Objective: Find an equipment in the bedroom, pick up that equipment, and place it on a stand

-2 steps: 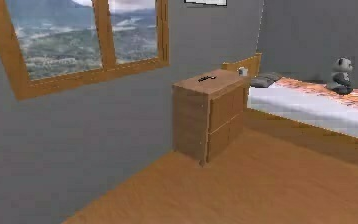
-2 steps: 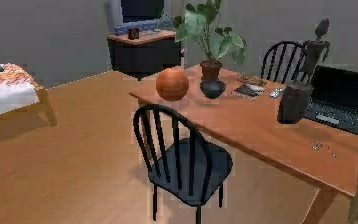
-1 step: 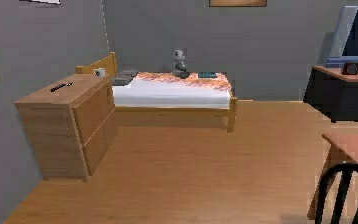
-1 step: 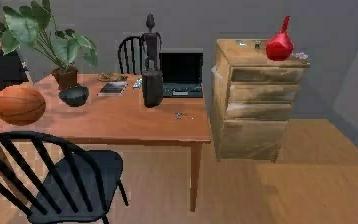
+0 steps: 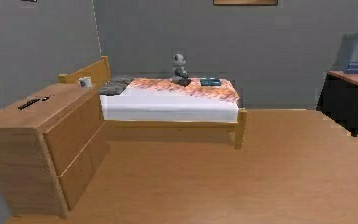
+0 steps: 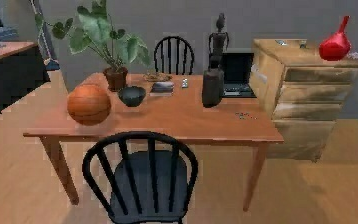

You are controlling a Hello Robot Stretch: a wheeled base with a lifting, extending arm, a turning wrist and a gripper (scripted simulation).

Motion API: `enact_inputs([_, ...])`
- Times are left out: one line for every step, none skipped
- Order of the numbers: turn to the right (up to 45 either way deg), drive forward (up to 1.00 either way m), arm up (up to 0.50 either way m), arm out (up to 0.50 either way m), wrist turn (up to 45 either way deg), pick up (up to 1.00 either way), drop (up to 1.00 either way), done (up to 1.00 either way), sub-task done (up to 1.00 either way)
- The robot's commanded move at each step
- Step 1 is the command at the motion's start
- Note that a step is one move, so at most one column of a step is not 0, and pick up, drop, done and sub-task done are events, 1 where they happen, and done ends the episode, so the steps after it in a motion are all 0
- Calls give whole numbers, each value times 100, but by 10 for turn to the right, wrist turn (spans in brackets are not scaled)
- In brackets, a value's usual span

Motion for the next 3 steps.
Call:
enact_inputs([-210, 0, 0, 0, 0, 0, 0, 0, 0])
enact_inputs([450, 0, 0, 0, 0, 0, 0, 0, 0])
enact_inputs([150, 0, 0, 0, 0, 0, 0, 0, 0])
